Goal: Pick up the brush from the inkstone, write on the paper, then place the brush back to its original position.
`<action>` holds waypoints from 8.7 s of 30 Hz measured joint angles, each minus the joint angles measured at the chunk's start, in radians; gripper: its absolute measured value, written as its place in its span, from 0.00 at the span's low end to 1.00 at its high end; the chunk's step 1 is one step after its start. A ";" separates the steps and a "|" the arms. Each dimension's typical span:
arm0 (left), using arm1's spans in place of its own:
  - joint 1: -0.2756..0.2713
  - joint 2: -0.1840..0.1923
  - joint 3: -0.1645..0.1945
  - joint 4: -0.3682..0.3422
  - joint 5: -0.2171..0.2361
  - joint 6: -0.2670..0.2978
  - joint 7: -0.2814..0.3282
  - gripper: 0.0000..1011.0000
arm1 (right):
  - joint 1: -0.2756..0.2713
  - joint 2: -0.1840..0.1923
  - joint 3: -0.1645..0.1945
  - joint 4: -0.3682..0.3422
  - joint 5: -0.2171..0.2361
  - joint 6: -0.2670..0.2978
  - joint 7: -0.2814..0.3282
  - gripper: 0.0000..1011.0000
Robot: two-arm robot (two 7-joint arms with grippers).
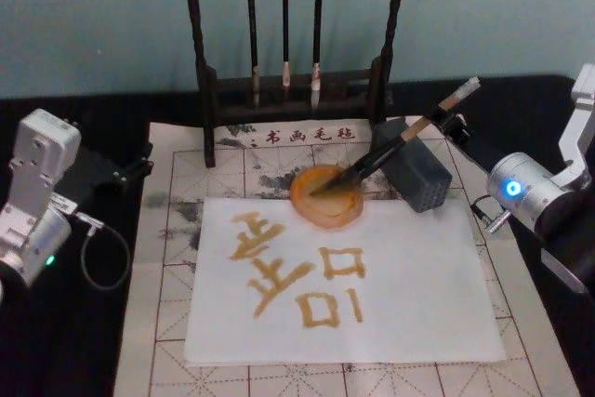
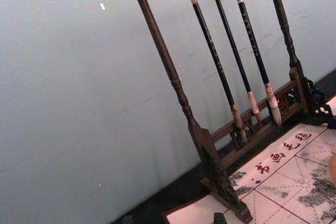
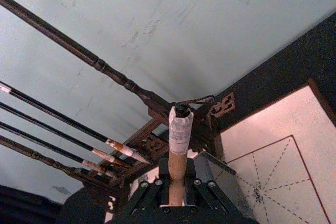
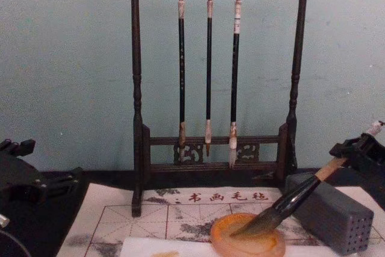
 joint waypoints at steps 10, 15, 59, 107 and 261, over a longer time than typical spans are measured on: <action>0.000 0.000 0.000 0.000 0.000 0.000 0.000 0.99 | 0.000 0.001 -0.002 0.000 0.001 -0.002 0.000 0.18; 0.000 0.000 0.000 0.000 0.000 0.000 0.000 0.99 | 0.001 0.012 -0.014 -0.004 0.010 -0.013 0.005 0.18; 0.000 0.000 0.000 0.000 0.000 0.000 0.000 0.99 | -0.132 0.207 -0.083 -0.210 -0.232 -0.348 0.320 0.18; 0.000 0.000 0.000 0.000 0.000 0.000 0.000 0.99 | -0.370 0.400 -0.027 -0.350 -0.394 -0.565 0.735 0.18; 0.000 0.000 0.000 0.000 0.000 0.000 0.000 0.99 | -0.525 0.458 0.054 -0.409 -0.455 -0.654 0.768 0.18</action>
